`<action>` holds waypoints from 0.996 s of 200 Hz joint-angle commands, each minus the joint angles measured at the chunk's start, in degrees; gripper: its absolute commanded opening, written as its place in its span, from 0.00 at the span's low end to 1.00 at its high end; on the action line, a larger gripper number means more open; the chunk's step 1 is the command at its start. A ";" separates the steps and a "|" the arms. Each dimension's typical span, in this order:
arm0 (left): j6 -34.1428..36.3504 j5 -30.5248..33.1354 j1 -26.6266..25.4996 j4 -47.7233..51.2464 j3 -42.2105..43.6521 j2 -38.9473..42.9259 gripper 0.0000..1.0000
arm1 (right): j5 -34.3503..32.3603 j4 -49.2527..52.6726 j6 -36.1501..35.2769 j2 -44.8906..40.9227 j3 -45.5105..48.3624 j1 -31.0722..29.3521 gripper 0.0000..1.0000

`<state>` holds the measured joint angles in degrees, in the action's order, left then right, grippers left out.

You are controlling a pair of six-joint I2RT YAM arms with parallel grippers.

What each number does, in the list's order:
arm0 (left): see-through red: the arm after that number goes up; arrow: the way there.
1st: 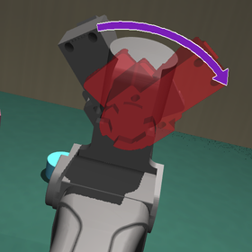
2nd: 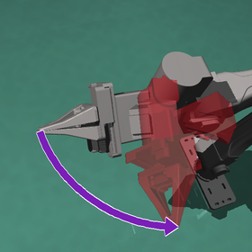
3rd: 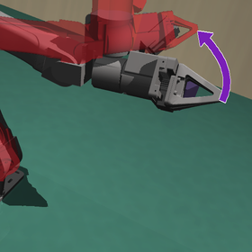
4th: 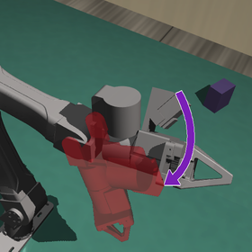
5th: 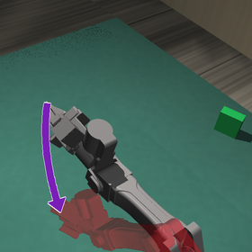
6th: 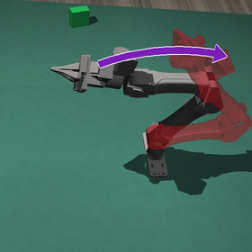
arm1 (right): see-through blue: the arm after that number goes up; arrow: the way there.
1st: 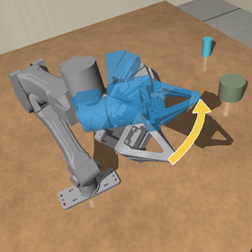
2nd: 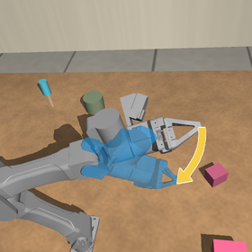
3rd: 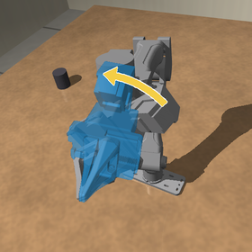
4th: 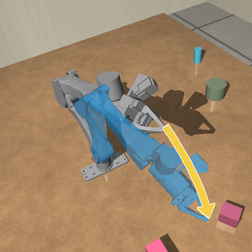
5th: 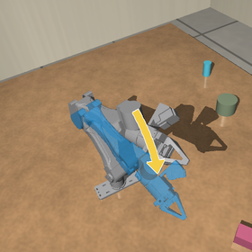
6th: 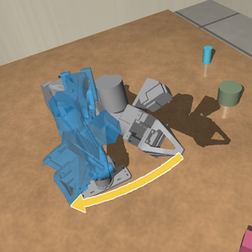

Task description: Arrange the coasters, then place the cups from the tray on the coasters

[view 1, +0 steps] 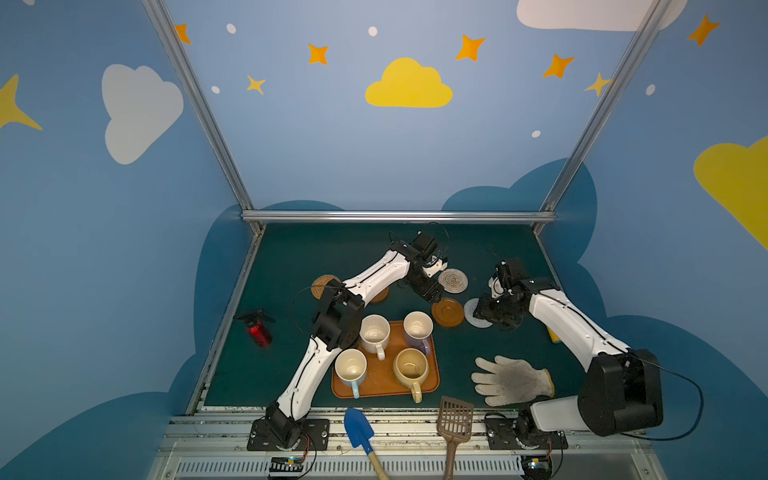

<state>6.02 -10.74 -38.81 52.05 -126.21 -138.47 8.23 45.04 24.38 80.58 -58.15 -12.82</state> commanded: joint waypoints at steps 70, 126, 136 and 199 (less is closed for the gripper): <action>-4.18 4.05 -2.05 0.17 -5.00 -5.81 0.90 | -0.42 -0.79 -0.49 -5.10 1.81 0.93 0.49; -6.10 9.10 -4.88 4.03 -10.10 -9.38 0.86 | 0.38 -2.85 1.02 -7.51 3.20 1.29 0.47; -6.06 7.87 -5.35 3.75 -10.19 -9.48 0.85 | 0.33 -3.02 1.03 -7.91 3.39 1.31 0.47; -5.12 9.92 -7.95 5.82 -13.36 -10.85 0.84 | -2.72 -4.80 1.62 -15.17 5.56 2.16 0.47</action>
<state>0.69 -2.70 -46.17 55.29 -138.17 -147.24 7.51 41.85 25.23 69.54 -54.26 -11.29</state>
